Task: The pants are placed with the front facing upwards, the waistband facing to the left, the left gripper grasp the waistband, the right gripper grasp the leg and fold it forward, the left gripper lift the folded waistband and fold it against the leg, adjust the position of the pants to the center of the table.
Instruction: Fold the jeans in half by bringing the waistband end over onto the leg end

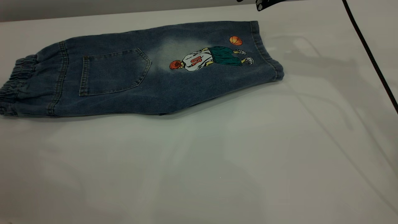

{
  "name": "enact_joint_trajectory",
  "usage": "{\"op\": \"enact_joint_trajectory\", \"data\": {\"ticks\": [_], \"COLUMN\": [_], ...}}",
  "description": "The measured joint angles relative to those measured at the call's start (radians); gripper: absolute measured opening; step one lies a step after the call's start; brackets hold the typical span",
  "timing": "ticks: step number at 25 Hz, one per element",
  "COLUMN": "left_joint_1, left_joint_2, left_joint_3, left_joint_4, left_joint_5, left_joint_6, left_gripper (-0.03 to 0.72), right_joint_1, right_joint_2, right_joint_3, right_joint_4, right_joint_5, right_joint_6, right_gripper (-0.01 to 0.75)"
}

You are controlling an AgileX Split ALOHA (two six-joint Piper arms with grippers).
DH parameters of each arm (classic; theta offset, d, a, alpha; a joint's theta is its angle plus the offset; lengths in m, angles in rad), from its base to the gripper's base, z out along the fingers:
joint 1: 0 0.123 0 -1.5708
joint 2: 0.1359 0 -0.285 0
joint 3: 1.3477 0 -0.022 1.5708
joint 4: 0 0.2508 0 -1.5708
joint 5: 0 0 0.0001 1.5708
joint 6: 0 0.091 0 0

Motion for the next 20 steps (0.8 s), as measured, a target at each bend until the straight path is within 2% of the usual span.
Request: {"op": "enact_joint_trajectory", "data": {"ticks": [5,9,14,20], "left_joint_1": [0.017,0.016,0.016,0.000], "left_joint_2": [0.146,0.258,0.310,0.309], "left_joint_3": [-0.091,-0.165,-0.181,-0.181], "left_joint_4": [0.067,0.062,0.064,-0.013], "left_joint_5": [0.133,0.201,0.163,0.155], "left_joint_6": [0.002,0.006,0.067,0.144], "left_gripper": [0.492,0.492,0.505,0.575], "right_joint_1": [0.000,0.000,0.000,0.000], "right_joint_2": [0.000,0.000,0.000,0.002], "right_joint_3": [0.000,0.000,0.000,0.000], "right_joint_4": [0.002,0.002,0.001,-0.001], "right_joint_5": [0.005,0.005,0.015,0.019], "right_joint_6": [0.000,-0.001,-0.007,-0.008], "right_gripper": [0.354,0.354,0.354,0.354]}}
